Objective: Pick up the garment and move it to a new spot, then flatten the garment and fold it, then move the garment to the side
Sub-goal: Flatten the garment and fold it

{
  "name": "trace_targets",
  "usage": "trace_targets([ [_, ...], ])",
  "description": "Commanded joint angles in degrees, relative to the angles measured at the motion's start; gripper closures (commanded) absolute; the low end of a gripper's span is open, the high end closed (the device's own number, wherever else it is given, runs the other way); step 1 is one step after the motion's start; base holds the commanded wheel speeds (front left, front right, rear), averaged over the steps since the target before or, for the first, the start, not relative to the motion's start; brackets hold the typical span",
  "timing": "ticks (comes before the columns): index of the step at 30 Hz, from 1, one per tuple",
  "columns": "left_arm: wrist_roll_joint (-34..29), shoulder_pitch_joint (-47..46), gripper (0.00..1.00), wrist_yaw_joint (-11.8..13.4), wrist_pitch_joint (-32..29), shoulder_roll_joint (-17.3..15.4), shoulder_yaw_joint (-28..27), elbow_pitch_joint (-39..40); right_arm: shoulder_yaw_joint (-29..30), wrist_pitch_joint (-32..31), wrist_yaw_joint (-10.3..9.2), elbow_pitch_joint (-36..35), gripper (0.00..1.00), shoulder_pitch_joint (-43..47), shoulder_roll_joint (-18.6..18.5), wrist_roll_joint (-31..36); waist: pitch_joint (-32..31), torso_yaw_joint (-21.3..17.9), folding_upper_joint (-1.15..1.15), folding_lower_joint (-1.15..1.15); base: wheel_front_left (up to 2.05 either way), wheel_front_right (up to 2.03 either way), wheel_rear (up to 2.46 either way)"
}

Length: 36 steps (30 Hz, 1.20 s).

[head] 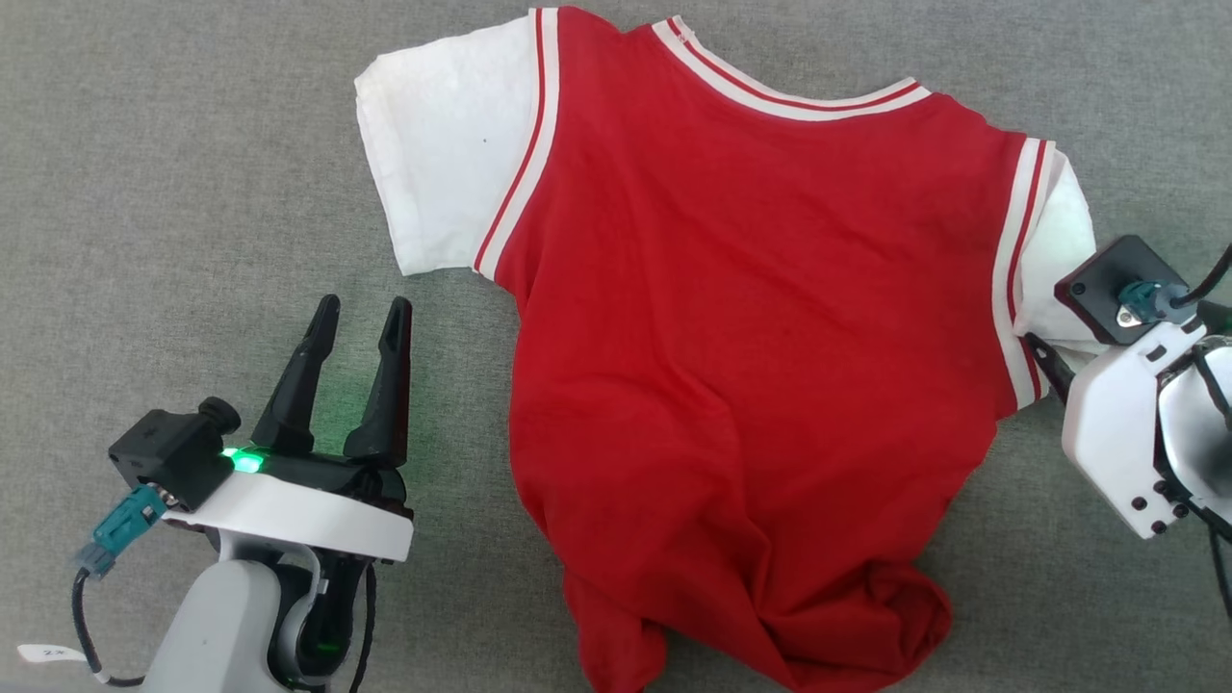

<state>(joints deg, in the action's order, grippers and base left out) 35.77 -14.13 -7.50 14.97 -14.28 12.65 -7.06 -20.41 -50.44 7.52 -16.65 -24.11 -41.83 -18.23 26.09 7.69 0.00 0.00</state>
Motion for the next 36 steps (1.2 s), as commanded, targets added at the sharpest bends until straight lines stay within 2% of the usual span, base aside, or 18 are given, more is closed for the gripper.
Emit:
trace_targets([
  [1,0.3,-0.4,0.00,0.0,0.3,0.1,0.0,-0.1,-0.1,-0.3,-0.06,-0.1,0.59,-0.6,0.0,-0.2,0.0,0.0,0.00,0.00,0.00,0.00,0.00],
  [2,0.4,-0.5,0.00,0.0,0.3,0.1,-0.1,-0.2,-0.2,-0.3,-0.06,-0.2,0.85,-0.8,0.0,-0.5,-0.1,-0.1,0.00,0.00,0.00,0.00,0.00],
  [3,0.4,-0.5,0.00,0.0,0.3,0.1,-0.1,-0.2,-0.2,-0.5,-0.06,-0.4,1.00,-0.8,0.2,-0.7,-0.1,-0.2,0.00,0.00,0.00,0.00,0.00],
  [7,0.1,-0.4,0.00,0.0,0.3,0.0,-0.1,-0.1,1.5,0.2,-0.06,-0.6,1.00,-0.4,1.8,-1.2,-0.1,-0.7,0.00,0.00,0.00,0.00,0.00],
  [17,0.1,-0.3,0.00,0.0,0.3,-0.8,-0.2,0.2,14.3,4.3,-0.05,1.2,1.00,4.8,10.6,-0.2,0.4,-1.6,0.00,0.00,0.00,0.00,0.00],
  [20,0.2,-0.5,0.00,0.0,0.3,-1.1,-0.2,0.2,16.0,6.2,-0.05,1.7,1.00,6.5,12.2,0.5,0.5,-1.7,0.00,0.00,0.00,0.00,0.00],
  [21,0.2,-0.5,0.00,0.0,0.3,-1.2,-0.2,0.1,16.1,6.6,-0.05,1.7,0.68,6.8,12.4,0.7,0.5,-1.8,0.00,0.00,0.00,0.00,0.00],
  [22,0.2,-0.5,0.00,0.0,0.3,-1.3,-0.2,0.1,16.0,7.0,-0.06,1.6,0.51,6.9,12.4,0.9,0.6,-1.9,0.00,0.00,0.00,0.00,0.00],
  [23,0.3,-0.5,0.00,0.0,0.3,-1.4,-0.3,0.1,15.3,7.2,-0.05,1.2,0.00,7.1,12.2,1.0,0.6,-1.9,0.00,0.00,0.00,0.00,0.00],
  [28,0.2,-0.6,0.00,0.0,0.3,-1.4,0.0,0.1,10.2,5.3,-0.08,-1.9,0.00,7.3,8.9,-1.6,0.8,-2.3,0.00,0.00,0.00,0.00,0.00],
  [35,0.6,-1.2,0.00,0.0,0.3,-1.1,0.9,0.3,5.8,-0.7,-0.07,-5.4,0.00,5.4,2.4,-3.1,1.7,-2.0,0.00,0.00,0.00,0.00,0.00],
  [36,0.6,-1.2,0.00,0.0,0.3,-1.1,0.9,0.3,5.8,-0.7,-0.07,-5.4,0.00,5.4,2.4,-3.1,1.7,-2.0,0.00,0.00,0.00,0.00,0.00],
])
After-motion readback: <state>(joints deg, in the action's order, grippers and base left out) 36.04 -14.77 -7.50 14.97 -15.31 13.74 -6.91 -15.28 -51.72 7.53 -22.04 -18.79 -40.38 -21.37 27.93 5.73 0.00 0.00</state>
